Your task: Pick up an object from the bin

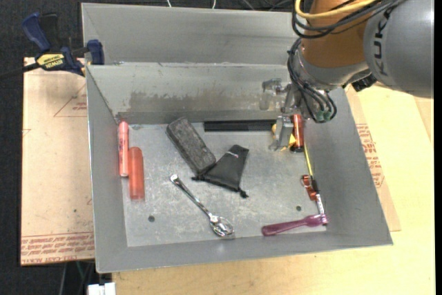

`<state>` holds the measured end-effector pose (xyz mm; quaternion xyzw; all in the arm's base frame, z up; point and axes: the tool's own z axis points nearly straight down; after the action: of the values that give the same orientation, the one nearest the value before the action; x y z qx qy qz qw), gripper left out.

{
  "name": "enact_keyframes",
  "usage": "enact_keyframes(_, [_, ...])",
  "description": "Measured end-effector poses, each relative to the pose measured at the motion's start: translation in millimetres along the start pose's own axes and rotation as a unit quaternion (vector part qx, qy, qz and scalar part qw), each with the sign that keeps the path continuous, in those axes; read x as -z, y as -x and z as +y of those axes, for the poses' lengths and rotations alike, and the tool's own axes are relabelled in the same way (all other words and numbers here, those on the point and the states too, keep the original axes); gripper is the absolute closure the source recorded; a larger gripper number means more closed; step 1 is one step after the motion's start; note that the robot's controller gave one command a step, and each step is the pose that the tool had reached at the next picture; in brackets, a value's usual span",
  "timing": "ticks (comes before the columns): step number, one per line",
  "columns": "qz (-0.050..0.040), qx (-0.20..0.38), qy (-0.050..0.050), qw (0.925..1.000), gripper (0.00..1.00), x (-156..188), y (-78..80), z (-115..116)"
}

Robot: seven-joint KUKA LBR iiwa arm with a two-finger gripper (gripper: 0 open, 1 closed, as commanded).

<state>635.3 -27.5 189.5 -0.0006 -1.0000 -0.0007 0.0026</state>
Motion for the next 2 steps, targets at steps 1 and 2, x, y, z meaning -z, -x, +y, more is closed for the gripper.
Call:
enact_keyframes(1, [-0.0038,0.001,0.000,1.0000,0.00,5,1.7,0])
enact_keyframes(2, [-0.0035,-0.041,0.001,0.9991,0.00,-117,-39.8,79])
